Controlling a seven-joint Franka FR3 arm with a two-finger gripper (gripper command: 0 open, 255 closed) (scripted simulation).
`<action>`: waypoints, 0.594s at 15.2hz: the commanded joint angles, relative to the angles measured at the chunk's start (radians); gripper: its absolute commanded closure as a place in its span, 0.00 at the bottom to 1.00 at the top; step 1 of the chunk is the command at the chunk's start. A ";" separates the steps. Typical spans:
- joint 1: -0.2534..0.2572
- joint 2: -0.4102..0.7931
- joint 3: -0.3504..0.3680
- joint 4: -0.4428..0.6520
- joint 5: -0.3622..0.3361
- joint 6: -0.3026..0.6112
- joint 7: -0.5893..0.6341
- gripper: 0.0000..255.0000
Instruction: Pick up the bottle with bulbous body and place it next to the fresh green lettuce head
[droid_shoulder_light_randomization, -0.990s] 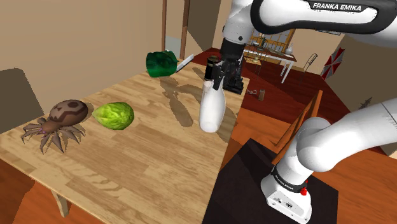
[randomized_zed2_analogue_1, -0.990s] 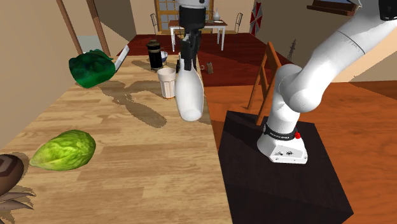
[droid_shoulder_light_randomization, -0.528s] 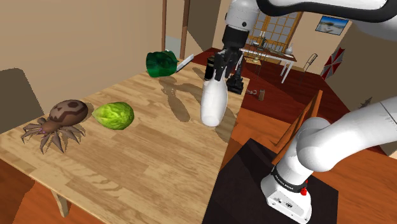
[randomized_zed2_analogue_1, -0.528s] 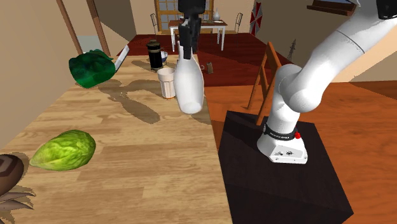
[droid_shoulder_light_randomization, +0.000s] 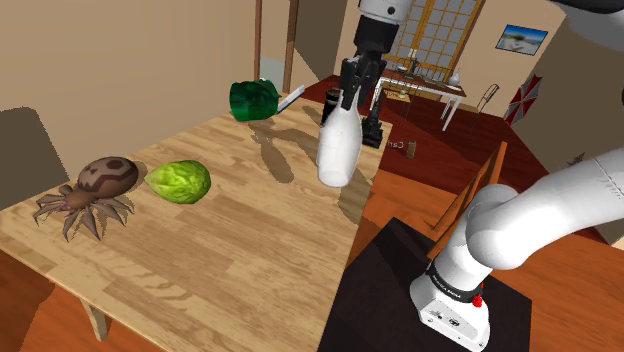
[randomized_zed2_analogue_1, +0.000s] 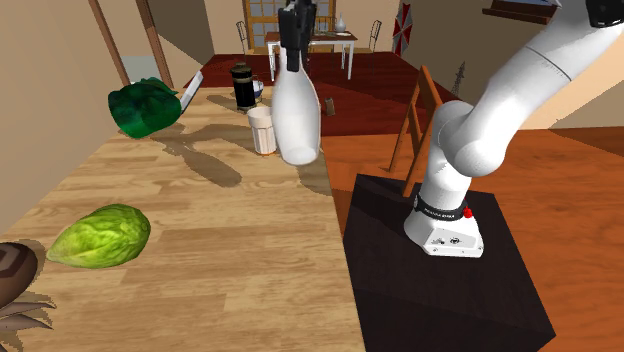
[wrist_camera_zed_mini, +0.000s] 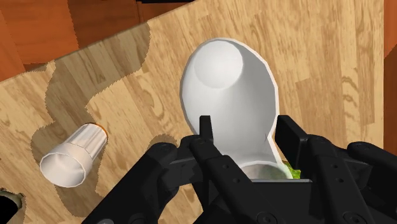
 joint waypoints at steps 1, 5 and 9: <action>-0.001 0.009 -0.002 0.037 -0.002 -0.029 -0.001 1.00; -0.004 0.032 -0.003 0.112 -0.005 -0.080 0.001 1.00; -0.006 0.058 -0.003 0.191 -0.008 -0.133 0.003 1.00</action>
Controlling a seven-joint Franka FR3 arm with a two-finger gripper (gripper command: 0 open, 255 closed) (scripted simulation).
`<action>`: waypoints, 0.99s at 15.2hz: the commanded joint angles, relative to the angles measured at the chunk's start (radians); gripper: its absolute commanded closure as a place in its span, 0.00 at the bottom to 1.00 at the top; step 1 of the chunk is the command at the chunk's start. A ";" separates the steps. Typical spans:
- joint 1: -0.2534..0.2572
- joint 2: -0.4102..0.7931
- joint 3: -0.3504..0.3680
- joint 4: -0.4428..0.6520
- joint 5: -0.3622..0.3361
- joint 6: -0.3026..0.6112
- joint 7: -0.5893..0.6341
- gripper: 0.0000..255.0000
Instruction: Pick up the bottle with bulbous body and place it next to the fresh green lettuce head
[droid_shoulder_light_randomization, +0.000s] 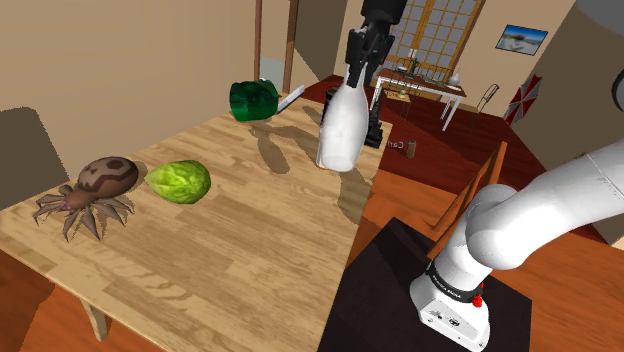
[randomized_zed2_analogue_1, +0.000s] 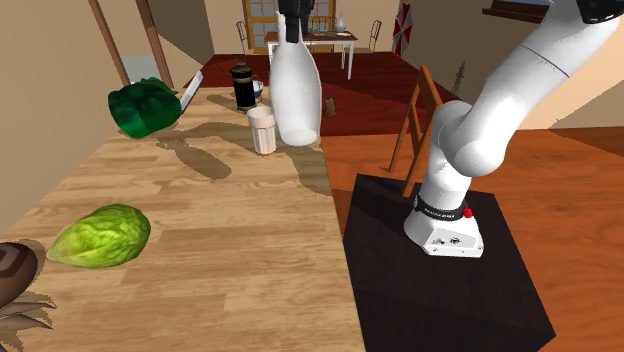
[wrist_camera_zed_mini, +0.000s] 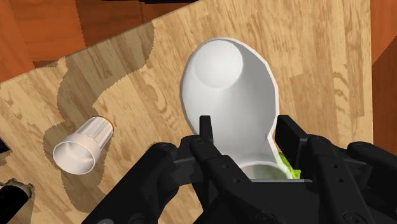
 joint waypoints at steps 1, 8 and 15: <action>-0.001 0.014 0.001 0.039 -0.001 -0.026 0.002 1.00; -0.006 0.106 0.009 0.156 -0.011 -0.051 0.009 1.00; -0.011 0.329 0.034 0.283 -0.044 0.043 0.029 1.00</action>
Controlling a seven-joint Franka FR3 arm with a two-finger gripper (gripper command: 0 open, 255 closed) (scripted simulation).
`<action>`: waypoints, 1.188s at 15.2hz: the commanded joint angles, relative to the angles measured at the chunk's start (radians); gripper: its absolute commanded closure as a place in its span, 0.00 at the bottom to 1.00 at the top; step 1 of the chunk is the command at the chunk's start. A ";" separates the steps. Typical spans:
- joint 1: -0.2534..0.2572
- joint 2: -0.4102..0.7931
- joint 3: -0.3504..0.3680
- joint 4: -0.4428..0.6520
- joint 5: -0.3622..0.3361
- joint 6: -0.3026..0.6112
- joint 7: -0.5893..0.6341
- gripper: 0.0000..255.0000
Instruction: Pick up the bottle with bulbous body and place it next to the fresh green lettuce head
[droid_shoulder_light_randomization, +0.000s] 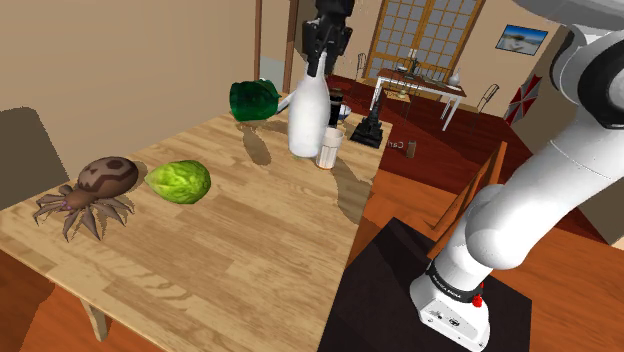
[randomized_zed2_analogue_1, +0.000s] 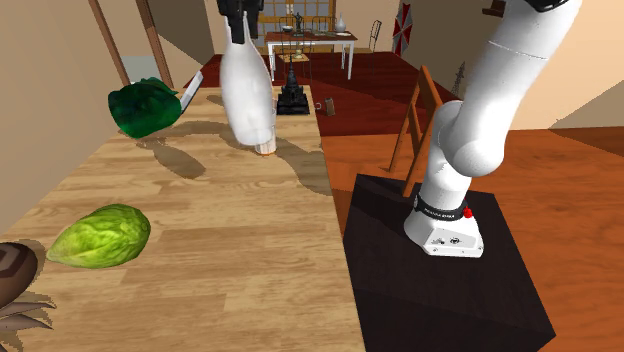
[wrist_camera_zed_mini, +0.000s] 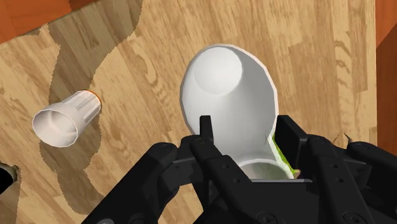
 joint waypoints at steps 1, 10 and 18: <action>-0.001 0.074 0.006 0.054 -0.013 0.021 0.005 1.00; 0.024 0.431 0.026 0.386 -0.086 0.038 0.035 1.00; 0.043 0.587 0.024 0.508 -0.117 0.069 0.041 1.00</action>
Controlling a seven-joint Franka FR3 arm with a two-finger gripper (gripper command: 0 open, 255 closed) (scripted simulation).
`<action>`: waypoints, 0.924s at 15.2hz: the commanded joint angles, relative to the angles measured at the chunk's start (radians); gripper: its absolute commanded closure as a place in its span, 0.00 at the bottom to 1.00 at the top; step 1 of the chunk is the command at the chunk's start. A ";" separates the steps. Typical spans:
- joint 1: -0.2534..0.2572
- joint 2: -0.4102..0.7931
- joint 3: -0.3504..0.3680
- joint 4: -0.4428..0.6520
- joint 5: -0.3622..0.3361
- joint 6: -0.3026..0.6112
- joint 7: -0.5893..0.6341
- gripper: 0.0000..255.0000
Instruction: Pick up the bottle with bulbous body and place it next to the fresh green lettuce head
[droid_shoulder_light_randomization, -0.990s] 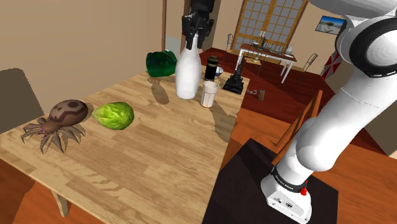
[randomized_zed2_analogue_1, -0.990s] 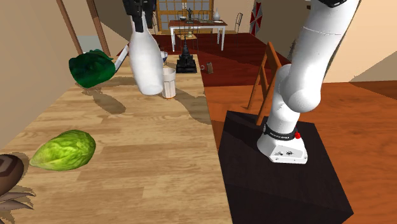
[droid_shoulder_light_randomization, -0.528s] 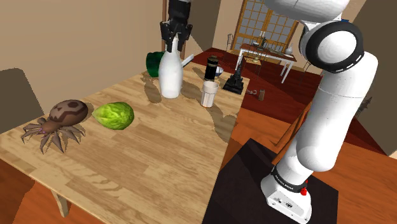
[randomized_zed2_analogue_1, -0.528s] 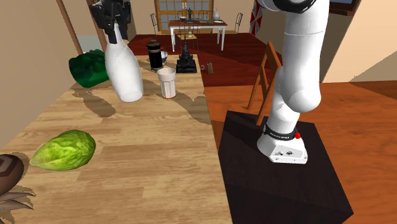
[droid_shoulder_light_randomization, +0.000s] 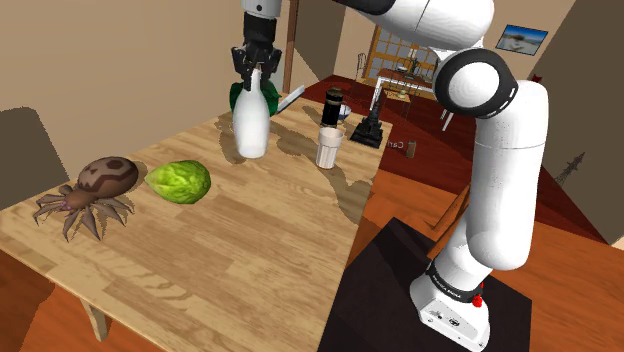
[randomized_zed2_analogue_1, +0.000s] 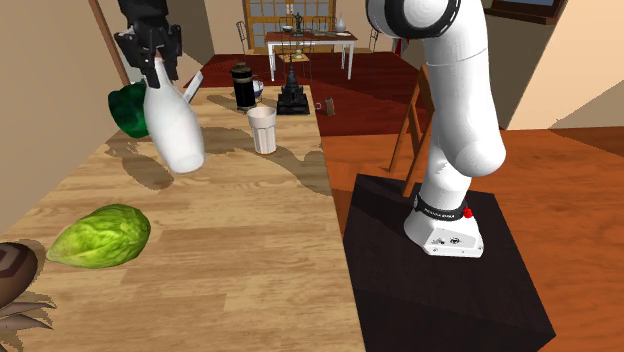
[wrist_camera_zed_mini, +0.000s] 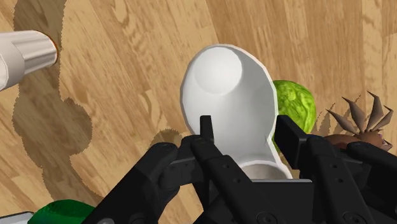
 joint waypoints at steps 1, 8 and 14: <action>-0.004 -0.015 0.000 -0.050 0.003 0.036 0.001 1.00; -0.017 -0.058 0.000 -0.209 0.012 0.154 0.002 1.00; -0.023 -0.076 -0.001 -0.318 0.015 0.244 0.003 1.00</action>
